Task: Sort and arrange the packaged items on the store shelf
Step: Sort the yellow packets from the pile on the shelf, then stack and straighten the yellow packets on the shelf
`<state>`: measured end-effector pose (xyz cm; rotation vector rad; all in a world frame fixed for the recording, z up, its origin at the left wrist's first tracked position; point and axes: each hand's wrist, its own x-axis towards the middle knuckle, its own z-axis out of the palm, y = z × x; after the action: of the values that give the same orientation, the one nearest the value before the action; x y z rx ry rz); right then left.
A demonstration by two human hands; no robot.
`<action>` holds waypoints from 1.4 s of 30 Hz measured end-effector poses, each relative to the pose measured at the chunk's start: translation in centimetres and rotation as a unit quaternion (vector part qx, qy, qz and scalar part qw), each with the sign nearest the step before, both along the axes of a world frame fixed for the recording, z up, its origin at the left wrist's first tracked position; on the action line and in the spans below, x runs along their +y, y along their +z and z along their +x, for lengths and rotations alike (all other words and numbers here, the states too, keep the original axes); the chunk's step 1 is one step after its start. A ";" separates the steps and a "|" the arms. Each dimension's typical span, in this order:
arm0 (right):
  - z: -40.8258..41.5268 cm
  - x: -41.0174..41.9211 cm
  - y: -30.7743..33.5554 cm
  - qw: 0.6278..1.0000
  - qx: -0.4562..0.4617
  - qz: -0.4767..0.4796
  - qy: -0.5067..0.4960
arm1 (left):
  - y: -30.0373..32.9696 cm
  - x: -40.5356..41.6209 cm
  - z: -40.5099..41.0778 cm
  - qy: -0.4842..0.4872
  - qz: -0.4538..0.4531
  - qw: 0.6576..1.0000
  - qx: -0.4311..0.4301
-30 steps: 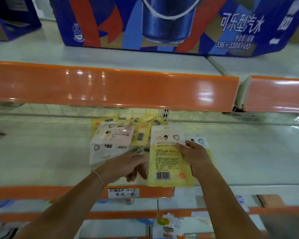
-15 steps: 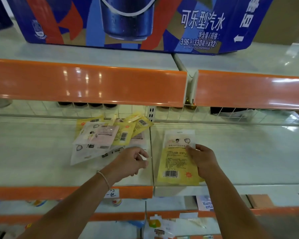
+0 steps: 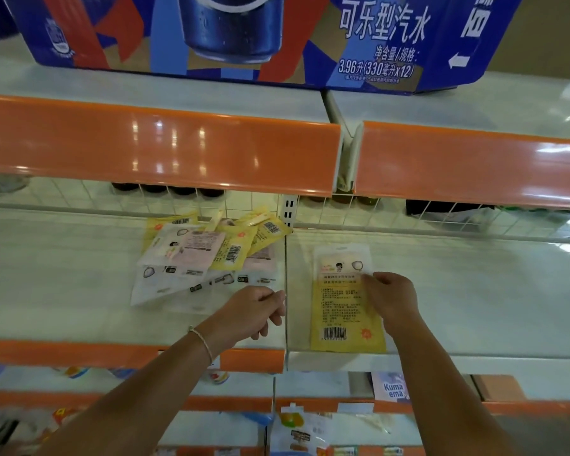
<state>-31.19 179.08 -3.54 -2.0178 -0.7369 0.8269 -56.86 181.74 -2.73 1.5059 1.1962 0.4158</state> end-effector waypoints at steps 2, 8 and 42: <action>-0.1 0.0 0.0 0.999 -0.048 -0.020 0.009 | -0.1 -0.1 0.0 0.004 0.001 1.000 -0.006; -2.0 -0.1 0.8 0.990 -0.137 -0.010 0.036 | 0.2 -0.1 -0.7 0.035 0.002 0.999 -0.015; -27.5 6.1 2.1 0.990 0.114 0.000 0.082 | -0.1 5.9 -20.6 0.165 -0.025 0.986 -0.017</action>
<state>-58.72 185.22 -1.40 -1.8418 -0.7773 1.1315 -77.45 187.61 -2.84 1.2535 1.4239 0.6237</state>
